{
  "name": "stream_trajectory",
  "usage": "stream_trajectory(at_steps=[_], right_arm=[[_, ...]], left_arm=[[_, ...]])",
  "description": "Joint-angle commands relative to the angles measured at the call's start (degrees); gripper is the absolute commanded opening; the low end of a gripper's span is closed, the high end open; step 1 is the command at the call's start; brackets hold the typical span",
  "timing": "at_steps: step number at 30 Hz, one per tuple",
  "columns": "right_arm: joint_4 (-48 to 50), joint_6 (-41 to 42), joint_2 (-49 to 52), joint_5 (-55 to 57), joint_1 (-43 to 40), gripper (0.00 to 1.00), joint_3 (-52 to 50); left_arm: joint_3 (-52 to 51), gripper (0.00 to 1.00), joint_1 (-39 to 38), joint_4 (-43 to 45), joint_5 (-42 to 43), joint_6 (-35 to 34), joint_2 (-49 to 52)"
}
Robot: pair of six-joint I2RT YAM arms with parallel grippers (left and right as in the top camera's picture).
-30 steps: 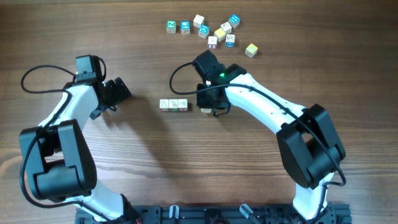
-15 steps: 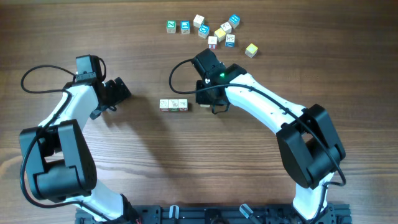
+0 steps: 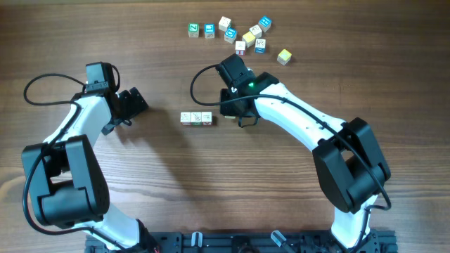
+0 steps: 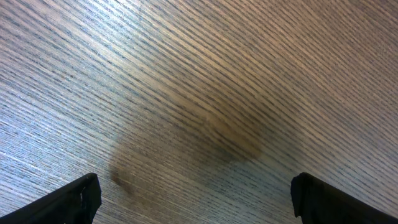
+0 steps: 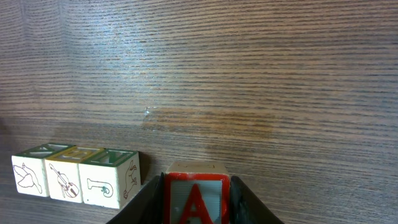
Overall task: Form a horizontal line
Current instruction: 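Carry the A block to the right end of the row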
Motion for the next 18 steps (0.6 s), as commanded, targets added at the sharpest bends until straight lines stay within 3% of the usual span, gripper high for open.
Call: stream_trajectory(at_steps=[1, 10, 12, 15, 17, 18], right_arm=[[0.5, 0.6, 1.5, 1.4, 0.1, 0.33, -0.2], [2.0, 0.7, 1.5, 1.4, 0.1, 0.39, -1.8], [4.0, 0.6, 1.5, 1.5, 0.1, 0.49, -2.7], [6.2, 0.6, 1.5, 6.7, 0.0, 0.51, -2.7], [9.2, 0.6, 1.5, 13.3, 0.0, 0.69, -2.7], [10.6, 0.6, 1.5, 14.3, 0.0, 0.71, -2.7]], left_arm=[[-0.2, 1.0, 0.2, 0.0, -0.3, -0.3, 0.2], [-0.2, 1.0, 0.2, 0.0, -0.3, -0.3, 0.2], [-0.2, 1.0, 0.2, 0.0, -0.3, -0.3, 0.2], [-0.2, 1.0, 0.2, 0.0, -0.3, -0.3, 0.2], [-0.2, 1.0, 0.2, 0.0, -0.3, -0.3, 0.2], [-0.2, 1.0, 0.2, 0.0, -0.3, -0.3, 0.2]])
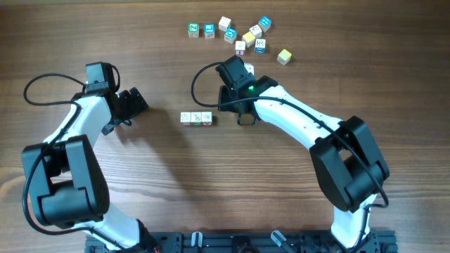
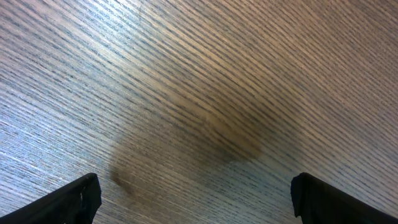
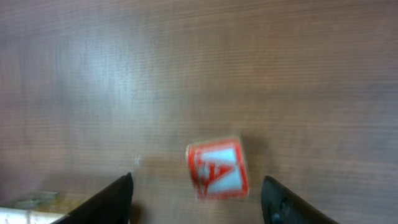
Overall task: Form a horizontal line
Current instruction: 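Carry the A block to the right end of the row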
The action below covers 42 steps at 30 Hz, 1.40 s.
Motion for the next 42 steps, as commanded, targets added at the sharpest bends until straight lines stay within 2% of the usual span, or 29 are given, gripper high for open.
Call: stream_trajectory(at_steps=[1, 5, 7, 9, 11, 14, 15, 21, 25, 26, 31, 38, 42], right_arm=[[3.4, 0.2, 0.9, 7.8, 0.0, 0.73, -0.4], [5.3, -0.8, 1.0, 8.9, 0.0, 0.78, -0.4], [4.8, -5.2, 1.6, 7.4, 0.0, 0.69, -0.4], [4.7, -7.2, 2.4, 6.7, 0.0, 0.65, -0.4], [4.7, -7.5, 3.9, 5.2, 0.0, 0.57, -0.4], [4.7, -7.5, 4.8, 4.1, 0.0, 0.54, -0.4], [4.7, -7.5, 4.8, 3.4, 0.0, 0.47, -0.4], [2.2, -7.5, 4.2, 1.2, 0.0, 0.31, 0.0], [-0.1, -7.5, 2.0, 1.1, 0.0, 0.29, 0.0], [-1.1, -7.4, 0.8, 0.4, 0.0, 0.25, 0.0], [-2.5, -5.4, -1.9, -10.9, 0.0, 0.24, 0.0], [-6.0, -2.4, -1.2, -10.8, 0.8, 0.25, -0.5], [-5.8, -0.9, -0.2, -5.7, 3.1, 0.29, -0.5]], left_arm=[[-0.2, 1.0, 0.2, 0.0, -0.3, -0.3, 0.2], [-0.2, 1.0, 0.2, 0.0, -0.3, -0.3, 0.2], [-0.2, 1.0, 0.2, 0.0, -0.3, -0.3, 0.2], [-0.2, 1.0, 0.2, 0.0, -0.3, -0.3, 0.2], [-0.2, 1.0, 0.2, 0.0, -0.3, -0.3, 0.2], [-0.2, 1.0, 0.2, 0.0, -0.3, -0.3, 0.2], [-0.2, 1.0, 0.2, 0.0, -0.3, -0.3, 0.2], [-0.2, 1.0, 0.2, 0.0, -0.3, -0.3, 0.2], [-0.2, 1.0, 0.2, 0.0, -0.3, -0.3, 0.2], [-0.2, 1.0, 0.2, 0.0, -0.3, -0.3, 0.2], [-0.2, 1.0, 0.2, 0.0, -0.3, -0.3, 0.2], [-0.2, 1.0, 0.2, 0.0, -0.3, -0.3, 0.2], [-0.2, 1.0, 0.2, 0.0, -0.3, -0.3, 0.2]])
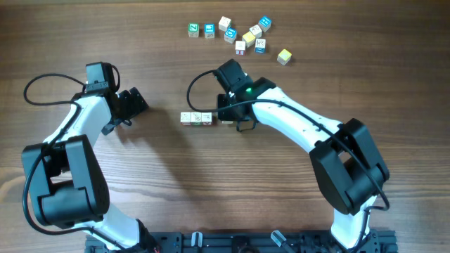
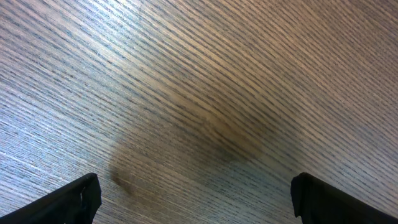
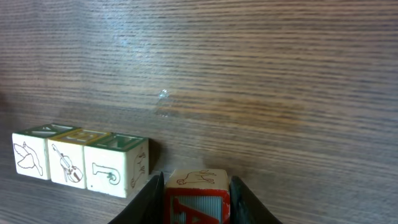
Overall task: Form a horizontal line
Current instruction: 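Carry the A block to the right end of the row, then lower the A block onto the table right of the row and release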
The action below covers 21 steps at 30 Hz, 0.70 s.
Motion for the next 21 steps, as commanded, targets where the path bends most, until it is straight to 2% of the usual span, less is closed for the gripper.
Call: stream_trajectory(at_steps=[1, 8, 21], right_arm=[[0.1, 1.7, 0.5, 3.8, 1.9, 0.28, -0.6], [-0.1, 2.7, 0.5, 6.6, 2.2, 0.32, -0.6], [0.1, 2.7, 0.5, 7.3, 2.2, 0.33, -0.6]], left_arm=[[-0.2, 1.0, 0.2, 0.0, -0.3, -0.3, 0.2], [-0.2, 1.0, 0.2, 0.0, -0.3, -0.3, 0.2], [-0.2, 1.0, 0.2, 0.0, -0.3, -0.3, 0.2]])
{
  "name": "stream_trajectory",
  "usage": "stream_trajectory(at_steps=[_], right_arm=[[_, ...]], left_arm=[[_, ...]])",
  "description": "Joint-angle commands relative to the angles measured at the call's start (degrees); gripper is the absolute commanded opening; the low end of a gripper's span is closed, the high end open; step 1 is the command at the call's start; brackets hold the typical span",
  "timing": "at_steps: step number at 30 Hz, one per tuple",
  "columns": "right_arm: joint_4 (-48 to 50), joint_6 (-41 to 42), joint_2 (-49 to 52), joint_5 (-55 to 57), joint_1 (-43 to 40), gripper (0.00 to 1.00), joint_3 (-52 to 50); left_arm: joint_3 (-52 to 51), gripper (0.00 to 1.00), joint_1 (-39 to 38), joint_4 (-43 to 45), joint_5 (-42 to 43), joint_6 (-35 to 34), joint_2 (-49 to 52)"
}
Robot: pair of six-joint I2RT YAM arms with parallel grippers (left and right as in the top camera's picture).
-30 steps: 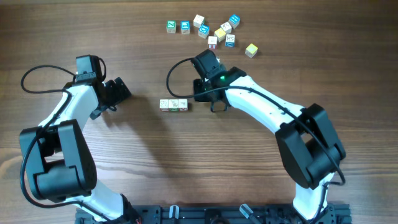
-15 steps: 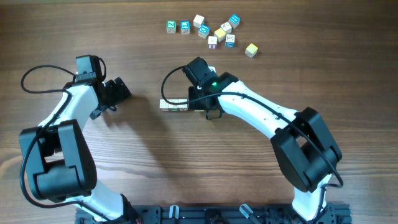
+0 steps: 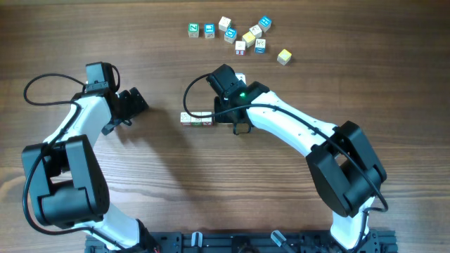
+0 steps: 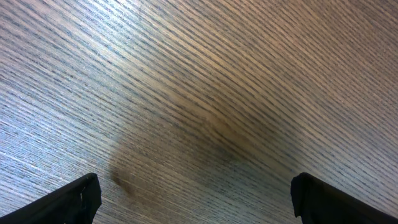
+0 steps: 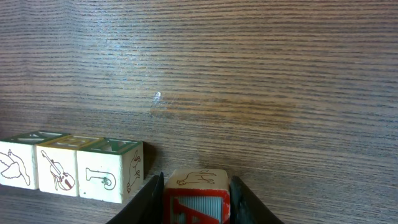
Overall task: Form a horizontal line
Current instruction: 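Lower the A block onto the table right of the row and release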
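Three white picture blocks (image 5: pixel 68 171) stand side by side in a row (image 3: pixel 196 119) at the table's middle. My right gripper (image 5: pixel 196 202) is shut on a red letter-A block (image 5: pixel 198 198), held just right of the row's end with a small gap; in the overhead view the right arm (image 3: pixel 232 105) covers that block. My left gripper (image 4: pixel 193 199) is open over bare wood, far left of the row (image 3: pixel 130 104).
Several loose blocks (image 3: pixel 242 34), blue, white and yellow ones, lie scattered at the table's far edge. The wooden table (image 3: pixel 211 183) stretches bare in front of the row.
My right gripper, still shut on the red A block, has shifted a little left toward the row's right end. The left arm has not moved.
First my right gripper held the red A block right of the three-block row. Then it stood open and raised with the block lying loose on the table below. Later it was shut on the block again beside the row, and now holds it closer in.
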Motion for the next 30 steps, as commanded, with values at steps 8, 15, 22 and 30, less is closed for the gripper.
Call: stream_trajectory(at_steps=[8, 15, 22, 30], right_arm=[[0.0, 0.8, 0.9, 1.5, 0.1, 0.32, -0.6], [0.3, 0.8, 2.4, 1.4, 0.2, 0.37, -0.6], [1.5, 0.8, 2.4, 2.3, 0.1, 0.57, -0.6], [0.6, 5.8, 2.4, 2.1, -6.4, 0.59, -0.6]], left_arm=[[-0.2, 1.0, 0.2, 0.0, -0.3, -0.3, 0.2], [-0.2, 1.0, 0.2, 0.0, -0.3, -0.3, 0.2], [-0.2, 1.0, 0.2, 0.0, -0.3, -0.3, 0.2], [-0.2, 1.0, 0.2, 0.0, -0.3, -0.3, 0.2]])
